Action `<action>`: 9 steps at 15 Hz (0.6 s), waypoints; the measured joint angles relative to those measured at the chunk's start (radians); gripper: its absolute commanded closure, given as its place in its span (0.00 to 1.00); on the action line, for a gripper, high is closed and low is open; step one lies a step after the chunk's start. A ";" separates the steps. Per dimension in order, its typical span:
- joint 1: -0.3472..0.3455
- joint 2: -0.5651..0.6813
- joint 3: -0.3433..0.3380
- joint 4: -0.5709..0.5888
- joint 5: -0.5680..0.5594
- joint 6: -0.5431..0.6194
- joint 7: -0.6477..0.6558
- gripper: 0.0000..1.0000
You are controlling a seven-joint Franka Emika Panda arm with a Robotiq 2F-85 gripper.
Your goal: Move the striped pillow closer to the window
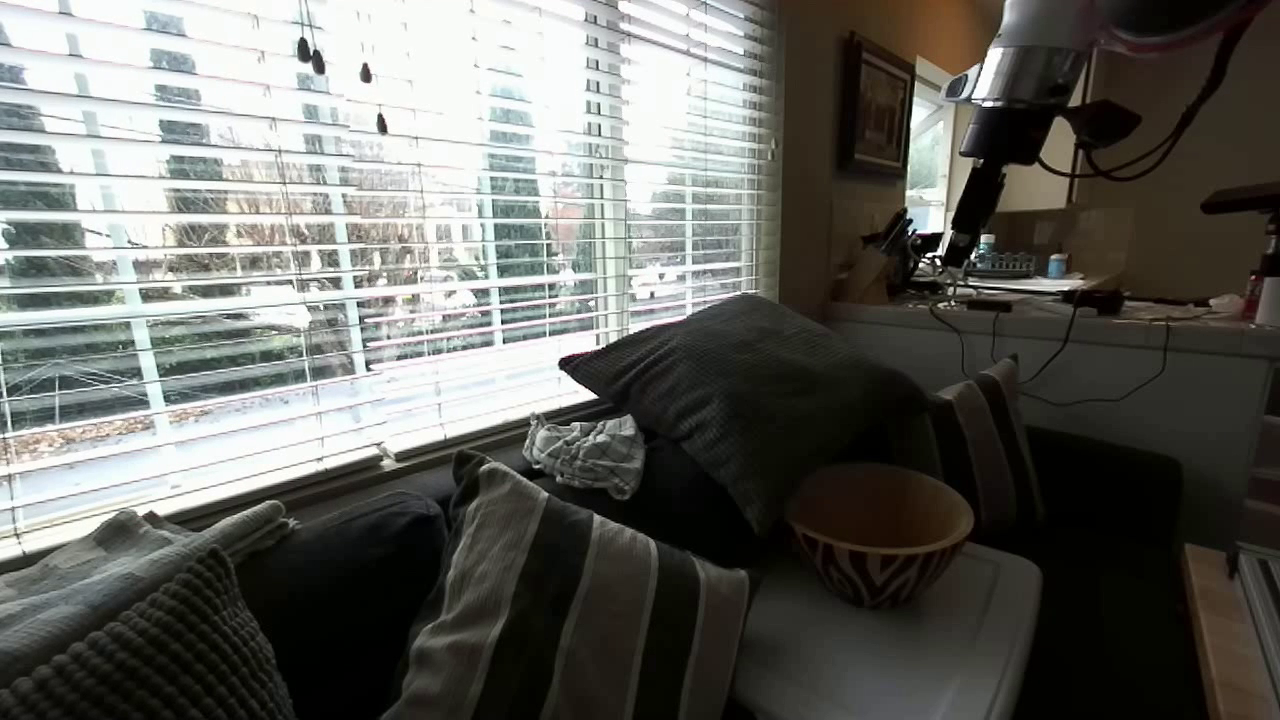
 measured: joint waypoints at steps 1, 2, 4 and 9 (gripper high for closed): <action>0.000 0.000 0.000 0.000 0.000 0.000 0.000 0.00; 0.000 0.000 0.000 0.000 0.000 0.000 0.000 0.00; 0.000 0.000 0.000 0.000 0.000 0.000 0.000 0.00; 0.082 0.041 0.011 0.038 0.014 0.089 -0.088 0.00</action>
